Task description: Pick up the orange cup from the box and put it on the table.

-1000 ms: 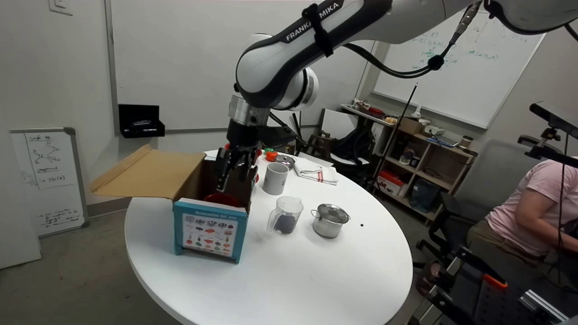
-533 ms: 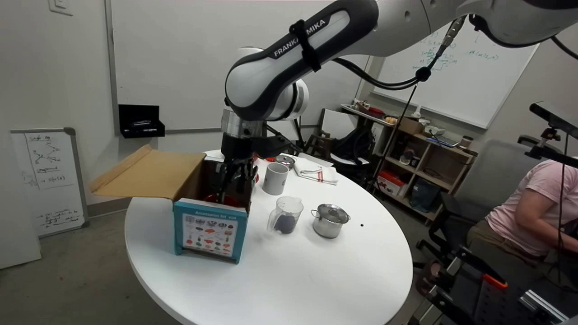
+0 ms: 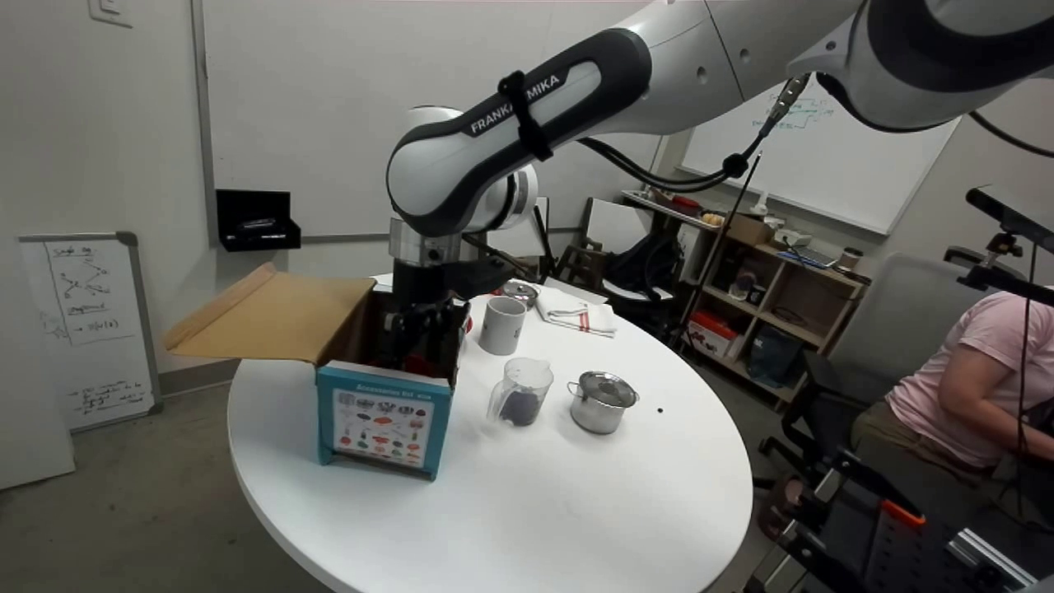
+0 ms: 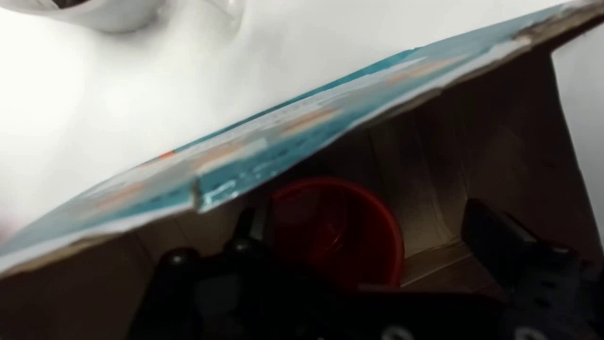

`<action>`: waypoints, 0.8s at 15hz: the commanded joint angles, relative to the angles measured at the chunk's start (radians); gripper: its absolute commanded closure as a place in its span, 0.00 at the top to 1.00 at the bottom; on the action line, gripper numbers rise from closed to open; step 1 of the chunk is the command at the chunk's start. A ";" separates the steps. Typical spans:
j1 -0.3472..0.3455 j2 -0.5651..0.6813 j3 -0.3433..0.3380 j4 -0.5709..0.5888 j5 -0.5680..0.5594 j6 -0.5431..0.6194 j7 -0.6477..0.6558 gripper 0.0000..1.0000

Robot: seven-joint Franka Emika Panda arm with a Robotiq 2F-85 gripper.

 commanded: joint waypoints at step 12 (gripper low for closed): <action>0.043 0.091 -0.003 0.125 -0.072 -0.086 -0.073 1.00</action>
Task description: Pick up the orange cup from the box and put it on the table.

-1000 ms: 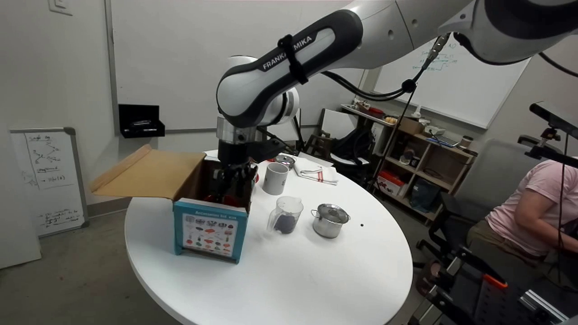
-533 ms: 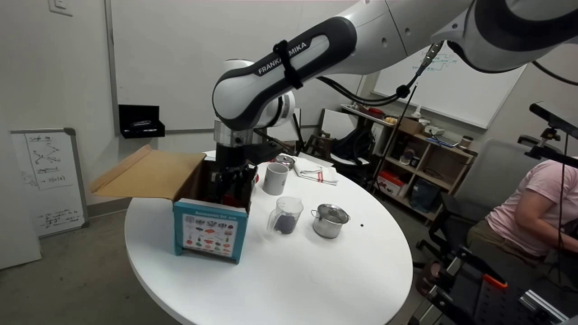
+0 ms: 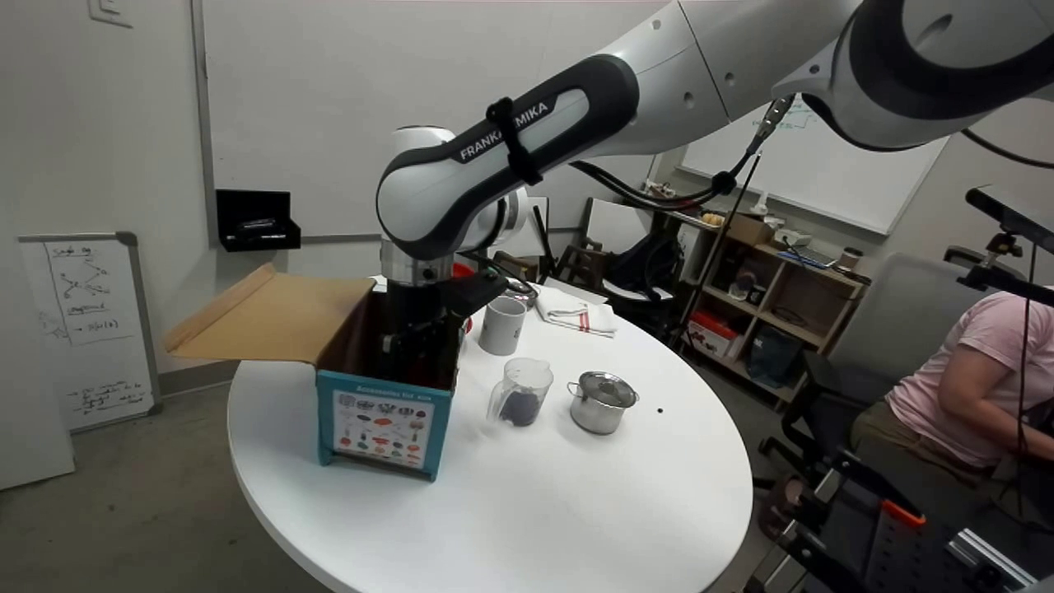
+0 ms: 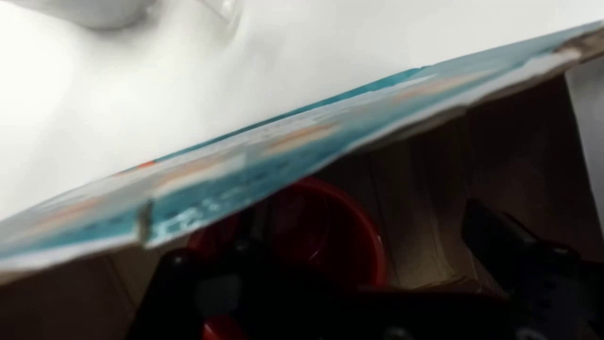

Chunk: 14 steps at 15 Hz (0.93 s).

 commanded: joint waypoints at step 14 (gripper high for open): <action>0.014 0.065 -0.002 0.146 -0.067 -0.095 -0.112 0.07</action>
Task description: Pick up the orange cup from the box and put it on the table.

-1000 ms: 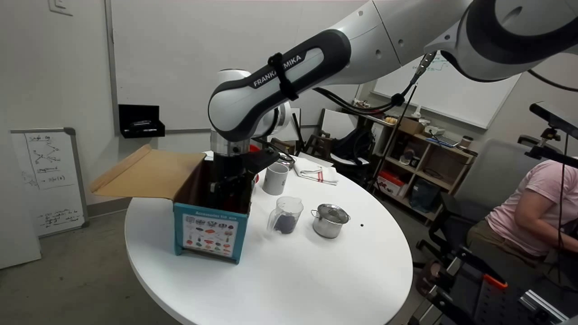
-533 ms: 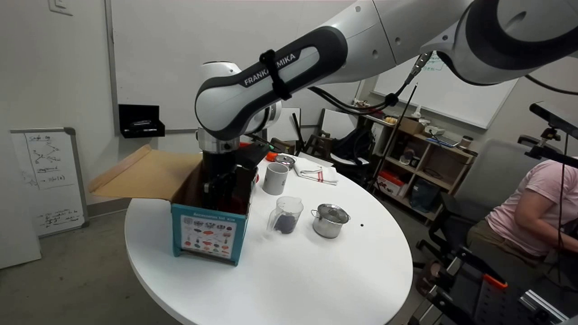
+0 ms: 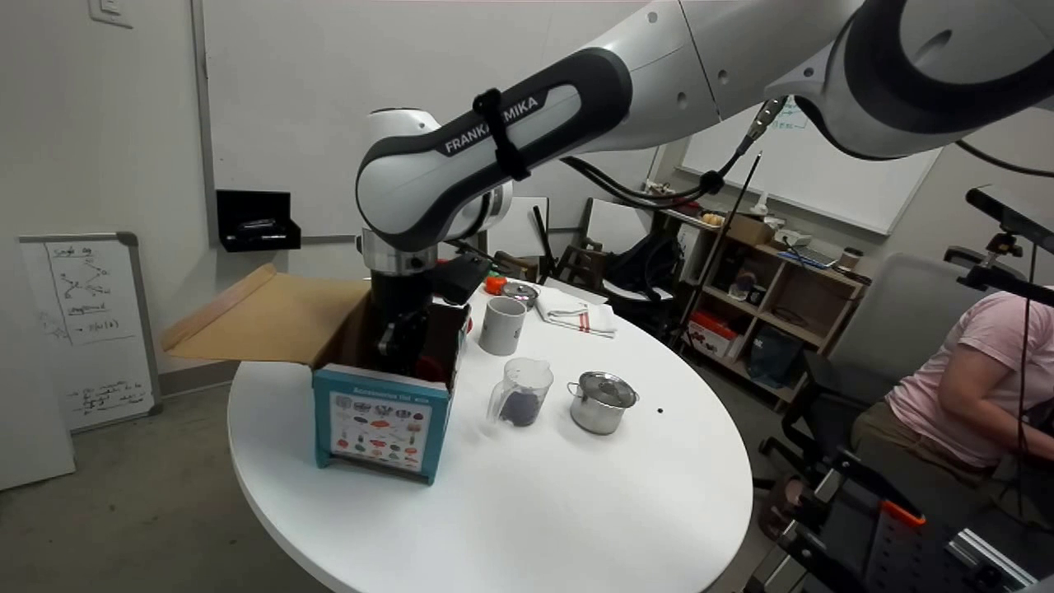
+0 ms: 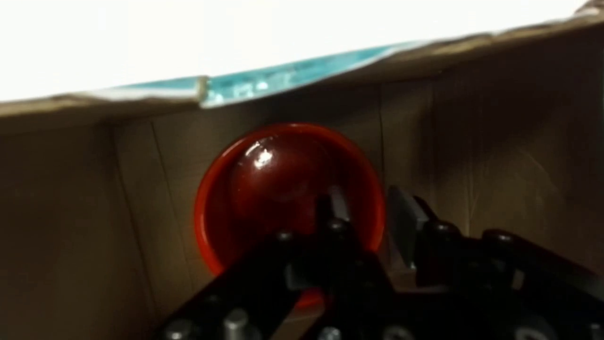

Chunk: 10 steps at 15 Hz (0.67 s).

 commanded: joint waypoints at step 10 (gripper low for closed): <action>-0.053 -0.018 0.015 -0.020 0.008 0.011 -0.024 0.03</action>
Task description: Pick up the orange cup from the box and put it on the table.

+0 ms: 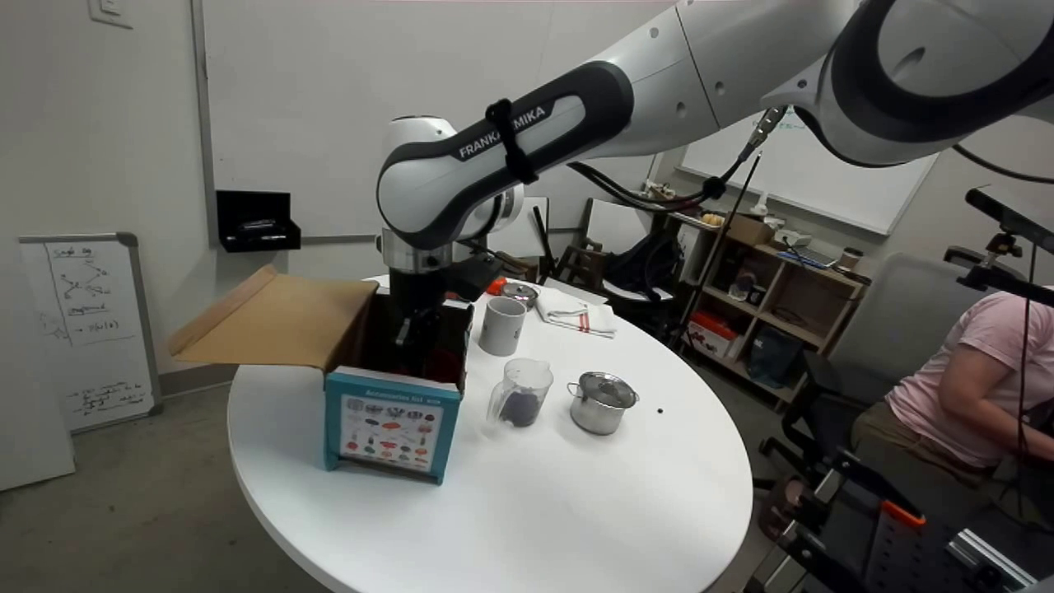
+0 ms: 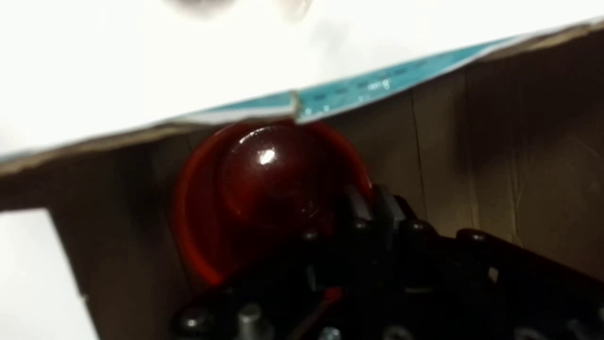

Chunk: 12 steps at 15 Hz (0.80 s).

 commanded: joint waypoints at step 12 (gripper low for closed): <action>-0.005 -0.226 0.041 -0.231 0.018 0.012 0.017 0.02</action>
